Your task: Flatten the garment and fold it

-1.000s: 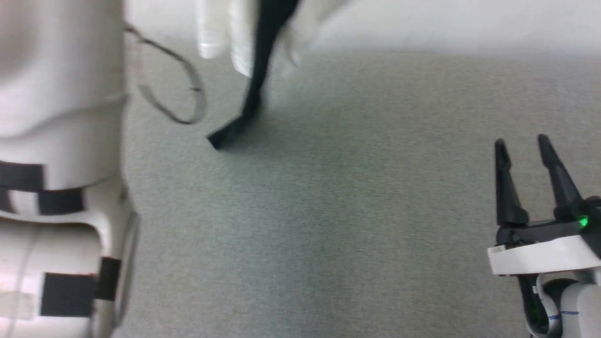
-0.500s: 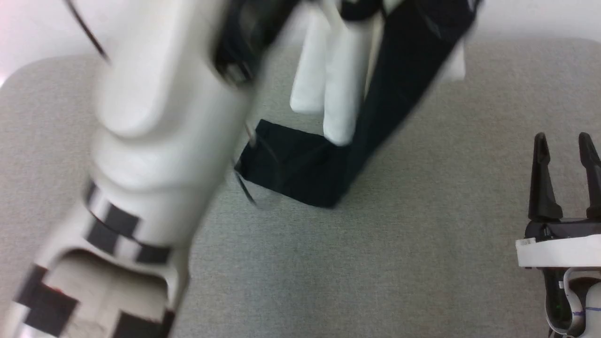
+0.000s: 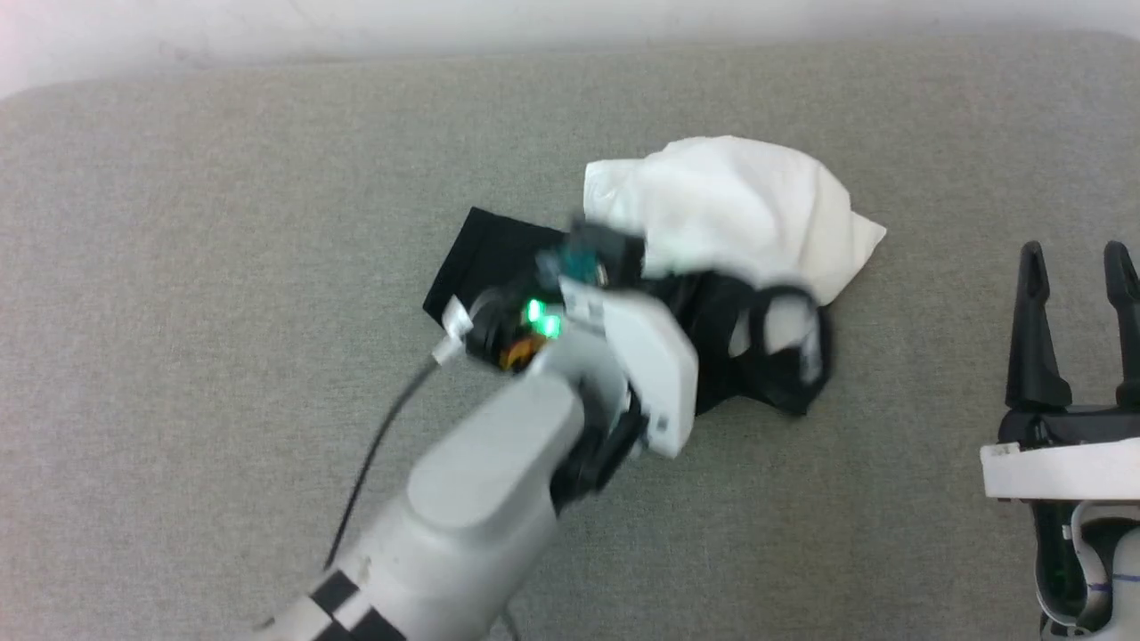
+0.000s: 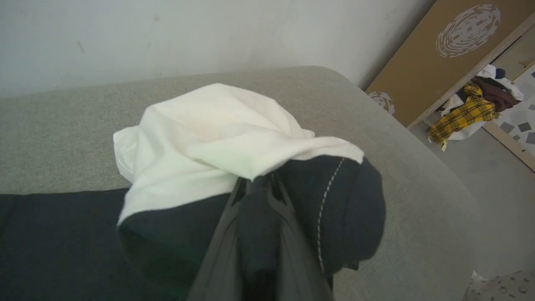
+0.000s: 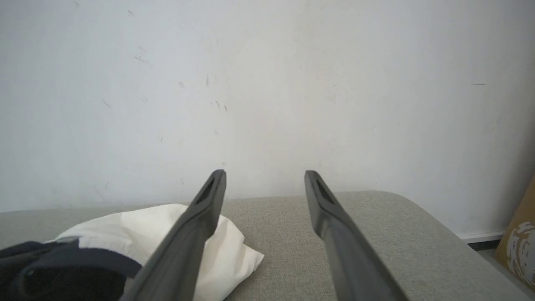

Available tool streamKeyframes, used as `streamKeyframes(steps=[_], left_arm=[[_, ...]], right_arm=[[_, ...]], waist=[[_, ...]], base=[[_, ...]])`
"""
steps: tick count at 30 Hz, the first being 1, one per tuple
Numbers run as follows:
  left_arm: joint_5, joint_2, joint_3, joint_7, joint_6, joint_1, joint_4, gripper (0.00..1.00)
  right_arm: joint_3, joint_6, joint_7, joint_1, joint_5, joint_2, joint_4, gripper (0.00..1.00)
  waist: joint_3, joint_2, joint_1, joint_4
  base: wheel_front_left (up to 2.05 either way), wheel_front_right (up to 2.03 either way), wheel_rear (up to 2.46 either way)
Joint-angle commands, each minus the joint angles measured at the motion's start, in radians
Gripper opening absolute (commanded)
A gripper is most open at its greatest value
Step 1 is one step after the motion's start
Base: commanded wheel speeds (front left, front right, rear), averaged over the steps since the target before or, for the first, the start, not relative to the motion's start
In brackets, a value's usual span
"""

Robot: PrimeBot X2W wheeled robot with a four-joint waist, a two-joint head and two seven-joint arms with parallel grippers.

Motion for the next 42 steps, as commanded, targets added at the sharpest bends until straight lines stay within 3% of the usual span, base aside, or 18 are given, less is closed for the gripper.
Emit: streamKeyframes(steps=[1,7,8,9,15,19,25,29,32,35,38,42], left_arm=[[0.019,0.004,-0.021,0.002,-0.008,0.015,0.032,0.00],[0.031,0.002,-0.075,0.004,-0.019,0.054,0.185,0.00],[0.027,0.001,-0.076,-0.009,-0.024,0.054,0.193,0.14],[0.019,0.001,-0.070,-0.026,-0.026,0.054,0.196,1.00],[-0.010,-0.002,-0.045,-0.135,-0.045,0.033,0.150,1.00],[-0.021,0.012,0.004,-0.225,-0.024,0.039,0.050,1.00],[0.031,0.146,0.067,-0.335,0.041,0.127,-0.182,1.00],[0.084,0.254,0.126,-0.363,0.089,0.255,-0.369,1.00],[0.126,0.299,0.204,-0.367,0.123,0.375,-0.508,1.00],[0.209,0.315,0.301,-0.367,0.159,0.518,-0.618,1.00],[0.281,0.290,0.383,-0.368,0.180,0.655,-0.677,1.00],[0.336,0.227,0.450,-0.368,0.155,0.764,-0.697,1.00]], right_arm=[[0.007,-0.002,-0.001,-0.014,0.005,0.003,-0.002,1.00],[0.017,-0.002,0.004,-0.017,0.006,0.003,-0.002,1.00],[0.016,-0.002,0.005,-0.016,0.005,0.003,-0.002,1.00],[0.014,-0.002,0.006,-0.015,0.005,0.003,-0.003,1.00],[0.010,-0.002,0.016,0.003,0.007,0.003,-0.006,1.00],[0.011,-0.002,0.021,0.018,0.012,0.003,-0.010,1.00],[0.017,-0.002,0.026,0.046,0.026,0.003,-0.012,1.00],[0.022,-0.002,0.026,0.067,0.035,0.003,-0.009,1.00],[0.021,-0.002,0.027,0.083,0.038,0.003,-0.006,1.00],[0.027,-0.002,0.025,0.097,0.043,0.003,0.003,1.00],[0.032,-0.002,0.025,0.111,0.048,0.003,0.017,1.00],[0.032,-0.002,0.031,0.123,0.059,0.003,0.028,1.00]], waist=[[0.008,0.0000,-0.0001,0.001],[0.017,0.0000,-0.0001,0.006],[0.017,0.0000,-0.0001,0.009],[0.016,0.0000,-0.0001,0.013],[-0.009,0.0000,-0.0001,0.036],[-0.028,0.0000,-0.0001,0.052],[-0.046,0.0000,-0.0001,0.068],[-0.050,0.0000,-0.0001,0.072],[-0.051,0.0000,-0.0001,0.079],[-0.053,0.0000,-0.0001,0.078],[-0.059,0.0000,-0.0001,0.081],[-0.061,0.0000,-0.0001,0.094]], base=[[0.00,0.00,0.00],[0.00,0.00,0.00],[0.00,0.00,0.00],[0.00,0.00,0.00],[0.00,0.00,0.00],[0.00,0.00,0.00],[0.00,0.00,0.00],[0.00,0.00,0.00],[0.00,0.00,0.00],[0.00,0.00,0.00],[0.00,0.00,0.00],[0.00,0.00,0.00]])
